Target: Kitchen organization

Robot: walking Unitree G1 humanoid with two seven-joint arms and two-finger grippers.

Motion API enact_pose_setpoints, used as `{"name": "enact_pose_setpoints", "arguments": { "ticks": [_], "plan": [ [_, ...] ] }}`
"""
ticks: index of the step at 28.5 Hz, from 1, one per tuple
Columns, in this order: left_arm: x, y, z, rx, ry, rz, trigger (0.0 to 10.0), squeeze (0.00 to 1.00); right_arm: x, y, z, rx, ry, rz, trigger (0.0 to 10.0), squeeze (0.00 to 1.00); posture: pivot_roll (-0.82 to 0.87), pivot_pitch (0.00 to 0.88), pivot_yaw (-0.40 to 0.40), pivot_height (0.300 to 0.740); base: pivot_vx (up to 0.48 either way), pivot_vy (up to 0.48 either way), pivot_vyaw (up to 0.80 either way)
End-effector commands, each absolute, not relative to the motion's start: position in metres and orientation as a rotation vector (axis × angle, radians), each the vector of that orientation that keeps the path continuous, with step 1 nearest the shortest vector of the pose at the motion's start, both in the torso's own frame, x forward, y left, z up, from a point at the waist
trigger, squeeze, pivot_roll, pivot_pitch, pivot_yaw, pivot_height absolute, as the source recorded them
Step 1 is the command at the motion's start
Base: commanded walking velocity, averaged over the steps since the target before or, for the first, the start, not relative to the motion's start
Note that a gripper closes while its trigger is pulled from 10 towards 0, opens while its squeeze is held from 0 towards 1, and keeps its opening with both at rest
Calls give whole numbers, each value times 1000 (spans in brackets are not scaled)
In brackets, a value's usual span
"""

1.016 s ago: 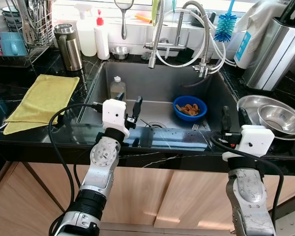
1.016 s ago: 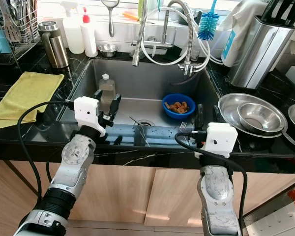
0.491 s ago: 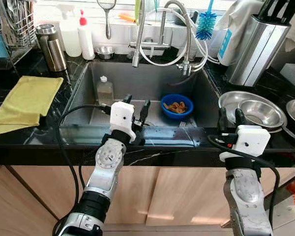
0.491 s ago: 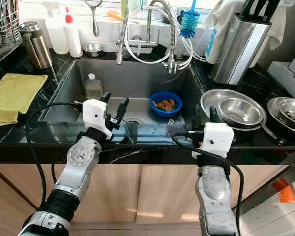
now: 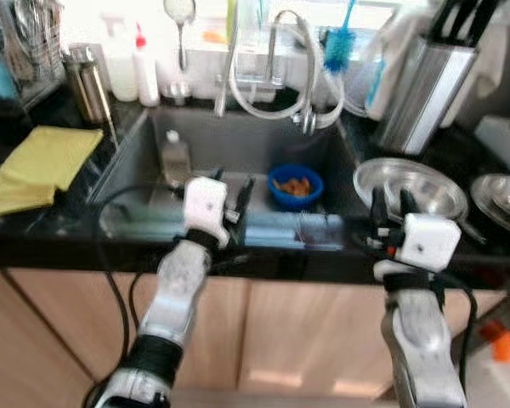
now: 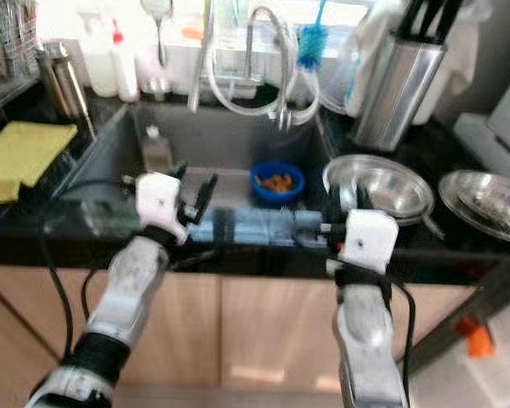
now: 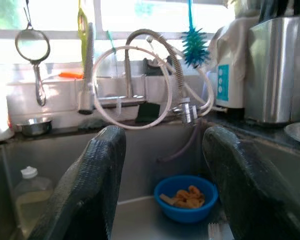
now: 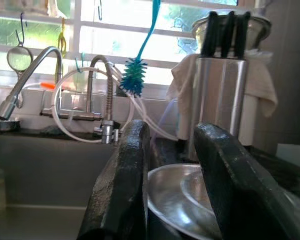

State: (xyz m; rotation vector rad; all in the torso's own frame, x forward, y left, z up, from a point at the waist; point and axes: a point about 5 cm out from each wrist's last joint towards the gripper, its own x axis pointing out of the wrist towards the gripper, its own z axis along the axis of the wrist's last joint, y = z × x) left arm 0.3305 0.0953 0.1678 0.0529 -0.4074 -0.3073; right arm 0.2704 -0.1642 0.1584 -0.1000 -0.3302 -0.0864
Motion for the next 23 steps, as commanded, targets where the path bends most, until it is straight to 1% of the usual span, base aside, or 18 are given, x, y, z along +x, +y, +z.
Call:
{"name": "enact_pose_setpoints", "arguments": {
  "ticks": [1,6,7,10,16,21,23],
  "plan": [
    [330,85,170,32,-405,-334,10000,0,270,-169,157,-99,-313,-97,10000,0,96,12,-84,740,0,0,0],
    [331,86,168,27,-392,-333,10000,0,271,-170,157,-98,-310,-96,10000,0,96,19,-87,740,0,0,0],
    [332,85,165,5,-361,-340,10000,0,273,-169,159,-99,-311,-93,10000,0,97,20,-86,740,0,0,0],
    [332,84,163,-3,-343,-347,10000,0,274,-168,160,-102,-315,-88,10000,0,95,23,-87,740,0,0,0],
    [332,82,163,15,-344,-353,10000,0,277,-172,165,-112,-325,-90,10000,0,88,31,-91,740,0,0,0],
    [332,82,163,14,-340,-354,10000,0,277,-170,166,-129,-325,-82,10000,0,85,34,-91,740,0,0,0],
    [333,82,163,13,-336,-357,10000,0,276,-168,166,-145,-328,-75,10000,0,86,36,-90,740,270,0,619]
  ]
}}
